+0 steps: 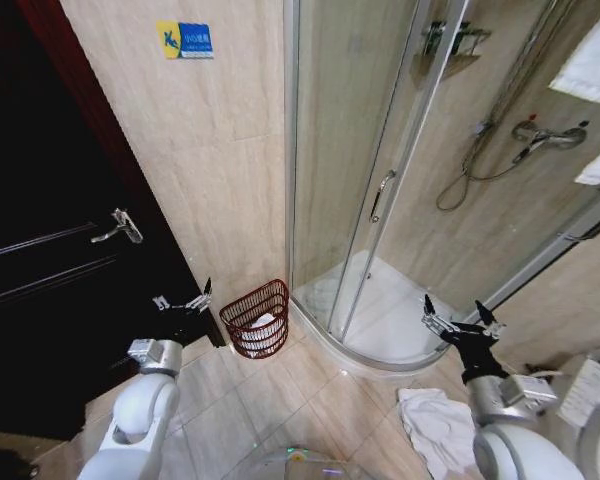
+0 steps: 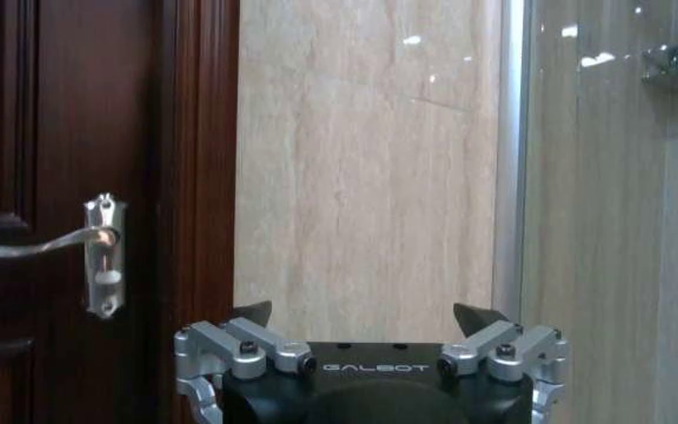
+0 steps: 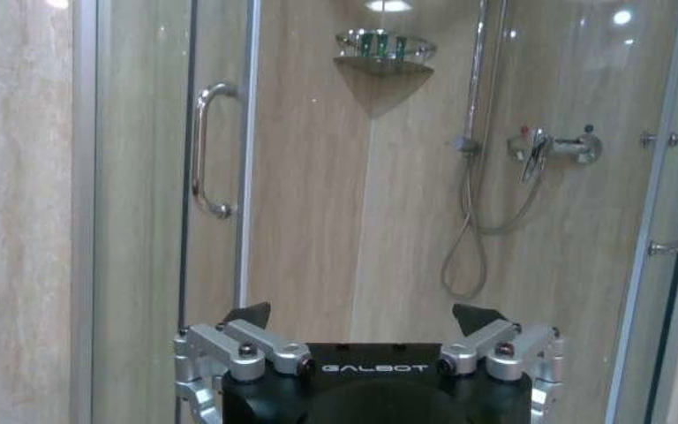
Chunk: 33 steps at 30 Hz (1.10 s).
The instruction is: Discard the used towel into the hamper.
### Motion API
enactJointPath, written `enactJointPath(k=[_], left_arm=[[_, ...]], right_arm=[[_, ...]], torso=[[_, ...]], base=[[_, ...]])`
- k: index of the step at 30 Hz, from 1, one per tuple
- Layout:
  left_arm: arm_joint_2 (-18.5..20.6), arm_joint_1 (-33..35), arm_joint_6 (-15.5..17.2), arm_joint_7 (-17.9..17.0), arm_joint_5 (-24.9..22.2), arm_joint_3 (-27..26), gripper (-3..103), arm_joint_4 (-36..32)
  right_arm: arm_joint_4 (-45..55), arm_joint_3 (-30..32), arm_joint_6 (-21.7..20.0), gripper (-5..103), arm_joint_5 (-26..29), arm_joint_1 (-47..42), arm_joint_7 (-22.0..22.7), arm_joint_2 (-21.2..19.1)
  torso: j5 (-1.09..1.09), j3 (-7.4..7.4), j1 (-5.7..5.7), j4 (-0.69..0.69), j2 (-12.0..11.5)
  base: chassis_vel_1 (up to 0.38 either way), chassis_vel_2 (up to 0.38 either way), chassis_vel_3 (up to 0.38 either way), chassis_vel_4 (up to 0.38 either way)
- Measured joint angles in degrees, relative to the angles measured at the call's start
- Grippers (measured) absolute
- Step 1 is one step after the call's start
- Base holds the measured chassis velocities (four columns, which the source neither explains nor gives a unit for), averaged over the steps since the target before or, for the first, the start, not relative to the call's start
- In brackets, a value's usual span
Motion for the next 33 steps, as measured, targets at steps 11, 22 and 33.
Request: enactJointPath(k=[11,22,33], left_arm=[[0.57,2.77,-0.35,-0.07,-0.71,-1.86,100,-1.96],[-0.17,2.14,0.11,0.0,0.27,-0.72,100,-2.96],[0.01,2.28,0.1,0.03,0.23,-0.74,100,-3.29]], right_arm=[[-0.21,1.37,-0.53,100,1.18,1.26,0.01,-1.27],[-0.48,3.92,-0.09,100,3.48,0.38,-0.09,-1.86],[-0.57,4.67,0.12,100,4.19,0.31,-0.28,-1.76]], torso=[[0.0,0.0,0.0,0.01,0.0],[0.0,0.0,0.0,0.01,0.0],[0.0,0.0,0.0,0.0,0.0]], base=[[0.0,0.0,0.0,0.0],[0.0,0.0,0.0,0.0],[-0.034,-0.038,0.034,0.036]])
